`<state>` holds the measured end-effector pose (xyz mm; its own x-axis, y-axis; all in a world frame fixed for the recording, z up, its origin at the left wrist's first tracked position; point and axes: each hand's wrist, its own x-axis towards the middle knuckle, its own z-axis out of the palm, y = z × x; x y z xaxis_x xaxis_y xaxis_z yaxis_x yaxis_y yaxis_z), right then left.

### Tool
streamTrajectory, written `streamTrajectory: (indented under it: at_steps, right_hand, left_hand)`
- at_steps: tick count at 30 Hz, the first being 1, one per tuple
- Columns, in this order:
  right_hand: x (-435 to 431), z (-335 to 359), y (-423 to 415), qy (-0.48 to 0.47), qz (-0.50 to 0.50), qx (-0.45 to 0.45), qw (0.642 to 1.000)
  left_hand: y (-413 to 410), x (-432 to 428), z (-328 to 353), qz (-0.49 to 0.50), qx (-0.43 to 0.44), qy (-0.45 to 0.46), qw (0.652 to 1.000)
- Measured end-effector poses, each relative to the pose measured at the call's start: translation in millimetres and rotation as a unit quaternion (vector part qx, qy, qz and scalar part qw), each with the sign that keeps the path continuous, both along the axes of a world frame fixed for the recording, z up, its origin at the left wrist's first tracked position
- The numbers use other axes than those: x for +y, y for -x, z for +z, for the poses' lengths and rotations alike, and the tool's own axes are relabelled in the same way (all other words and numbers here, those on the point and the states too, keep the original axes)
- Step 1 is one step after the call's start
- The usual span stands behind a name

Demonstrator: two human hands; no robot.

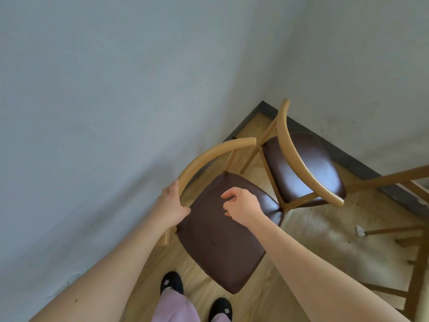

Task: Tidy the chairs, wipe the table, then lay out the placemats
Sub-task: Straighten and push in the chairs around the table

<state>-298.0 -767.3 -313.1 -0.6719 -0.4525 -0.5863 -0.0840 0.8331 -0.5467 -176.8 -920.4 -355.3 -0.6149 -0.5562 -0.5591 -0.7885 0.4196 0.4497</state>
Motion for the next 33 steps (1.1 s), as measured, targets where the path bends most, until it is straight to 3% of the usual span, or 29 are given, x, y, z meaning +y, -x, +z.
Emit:
streamTrajectory:
  at_steps: [6,15,23,33]
  right_hand:
    - [-16.7,-18.2,3.9,-0.014,-0.021,-0.019,1.0]
    - [8.8,-33.4,-2.2,-0.038,-0.072,-0.035,0.996]
    - [47.8,-32.8,-9.7,-0.043,-0.089,-0.022,0.995]
    - [120.9,-40.1,-21.5,-0.065,-0.116,-0.023,0.991]
  left_hand:
    - [18.3,-24.2,-27.0,0.008,-0.06,-0.046,0.997]
    - [22.1,-24.3,-32.5,-0.084,-0.133,0.025,0.987]
    - [-1.5,19.4,-36.0,-0.029,-0.174,-0.127,0.976]
    - [10.9,82.3,-43.5,-0.05,-0.144,-0.185,0.971]
